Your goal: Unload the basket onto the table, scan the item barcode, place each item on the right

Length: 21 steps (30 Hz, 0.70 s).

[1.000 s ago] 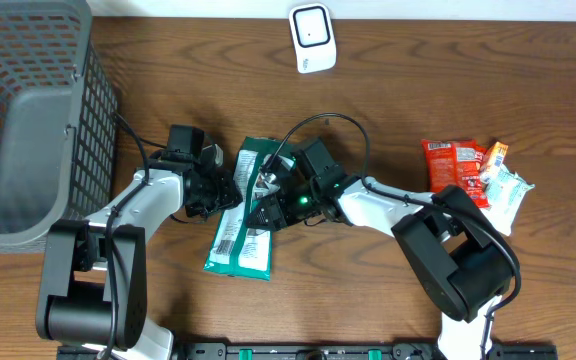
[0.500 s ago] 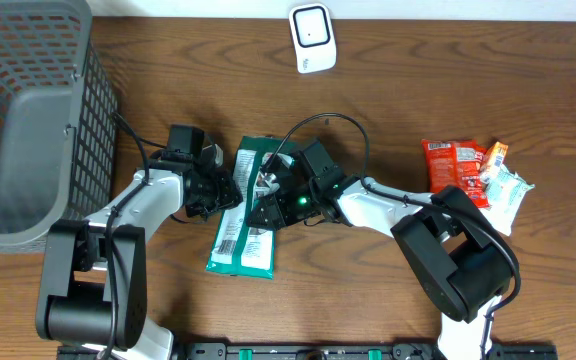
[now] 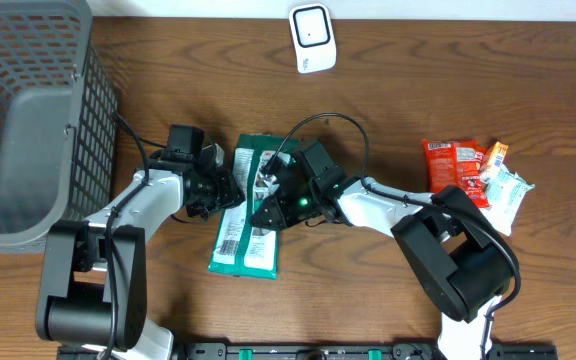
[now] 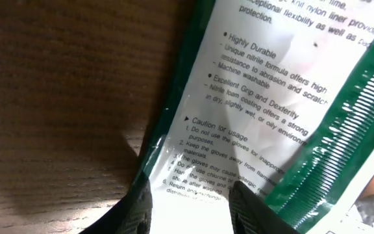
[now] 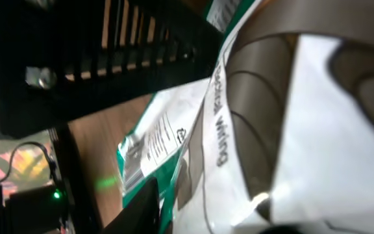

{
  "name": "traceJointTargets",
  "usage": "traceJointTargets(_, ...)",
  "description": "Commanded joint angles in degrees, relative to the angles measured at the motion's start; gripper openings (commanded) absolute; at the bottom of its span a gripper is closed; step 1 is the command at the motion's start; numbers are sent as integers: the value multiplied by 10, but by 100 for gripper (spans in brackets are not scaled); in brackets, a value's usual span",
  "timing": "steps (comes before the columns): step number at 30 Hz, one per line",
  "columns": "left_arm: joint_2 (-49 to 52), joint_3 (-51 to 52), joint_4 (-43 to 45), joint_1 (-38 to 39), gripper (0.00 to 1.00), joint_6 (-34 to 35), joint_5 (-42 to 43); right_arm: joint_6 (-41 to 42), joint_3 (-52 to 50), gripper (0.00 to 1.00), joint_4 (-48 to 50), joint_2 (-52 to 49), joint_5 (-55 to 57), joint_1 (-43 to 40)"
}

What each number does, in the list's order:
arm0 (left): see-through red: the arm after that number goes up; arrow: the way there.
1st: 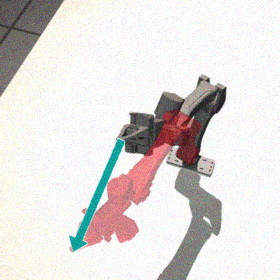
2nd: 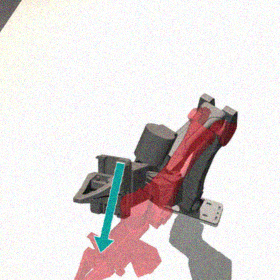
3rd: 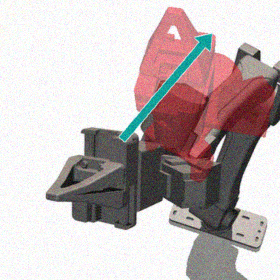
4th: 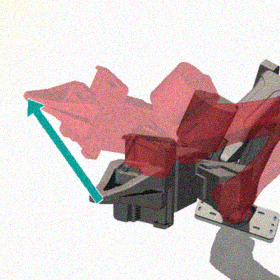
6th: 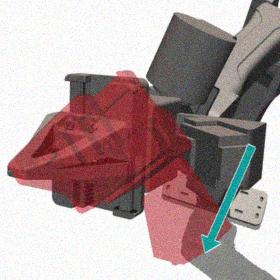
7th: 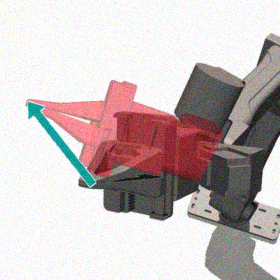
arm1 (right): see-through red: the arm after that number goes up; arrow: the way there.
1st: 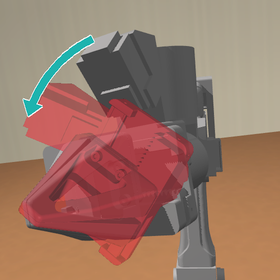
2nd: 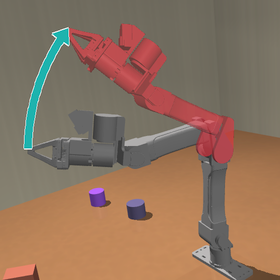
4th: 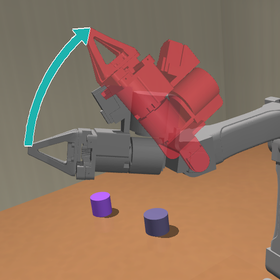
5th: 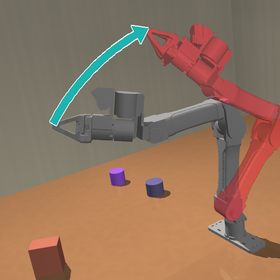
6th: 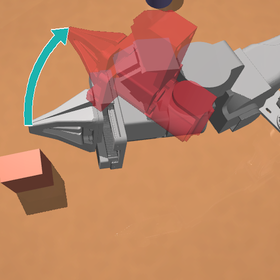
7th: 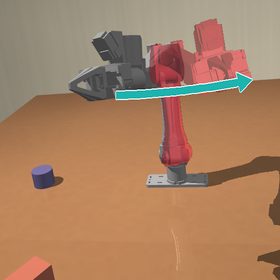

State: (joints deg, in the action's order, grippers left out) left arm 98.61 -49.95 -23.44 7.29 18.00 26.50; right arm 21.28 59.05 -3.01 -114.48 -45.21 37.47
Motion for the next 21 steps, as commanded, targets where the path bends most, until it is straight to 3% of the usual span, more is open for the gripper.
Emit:
traceJointTargets(1,-15,21,-16,1,41,-22,-25,-42,0,24,-6,-7,-18,-14)
traceJointTargets(4,-68,21,-21,1,42,-25,-25,-42,0,1,-7,-7,-18,-26)
traceJointTargets(9,-140,21,-31,1,47,-25,-31,-42,0,1,-11,-7,-18,-43)
traceJointTargets(13,-154,22,-63,1,53,-25,-105,-42,0,1,-11,-7,-19,-53)
traceJointTargets(21,-103,59,-57,1,38,-25,-127,-42,0,1,-3,-7,-110,-62)
